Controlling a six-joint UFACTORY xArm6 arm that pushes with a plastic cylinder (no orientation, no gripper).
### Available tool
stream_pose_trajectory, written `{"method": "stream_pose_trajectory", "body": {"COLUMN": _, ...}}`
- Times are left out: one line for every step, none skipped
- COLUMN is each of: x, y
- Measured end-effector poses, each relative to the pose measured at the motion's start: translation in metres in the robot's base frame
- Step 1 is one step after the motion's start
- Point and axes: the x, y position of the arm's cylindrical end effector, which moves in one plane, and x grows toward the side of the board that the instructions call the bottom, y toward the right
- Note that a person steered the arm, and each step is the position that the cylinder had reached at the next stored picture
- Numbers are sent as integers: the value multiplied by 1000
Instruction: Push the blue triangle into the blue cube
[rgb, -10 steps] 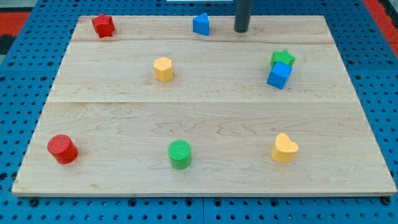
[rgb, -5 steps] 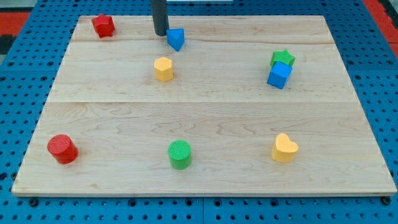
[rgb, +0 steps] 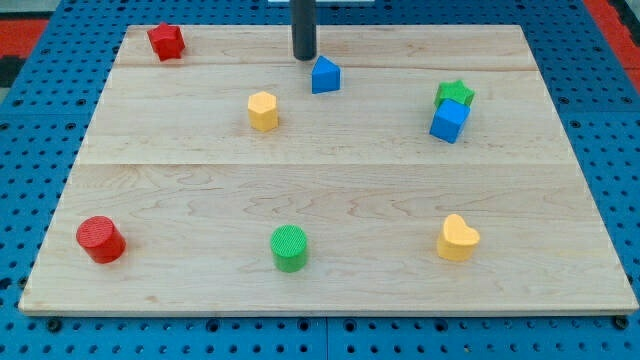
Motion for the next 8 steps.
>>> {"method": "stream_pose_trajectory", "body": {"x": 30, "y": 33}}
{"method": "stream_pose_trajectory", "body": {"x": 31, "y": 17}}
{"method": "stream_pose_trajectory", "body": {"x": 71, "y": 53}}
{"method": "stream_pose_trajectory", "body": {"x": 76, "y": 99}}
{"method": "stream_pose_trajectory", "body": {"x": 76, "y": 107}}
{"method": "stream_pose_trajectory", "body": {"x": 141, "y": 80}}
{"method": "stream_pose_trajectory", "body": {"x": 211, "y": 44}}
{"method": "stream_pose_trajectory", "body": {"x": 271, "y": 44}}
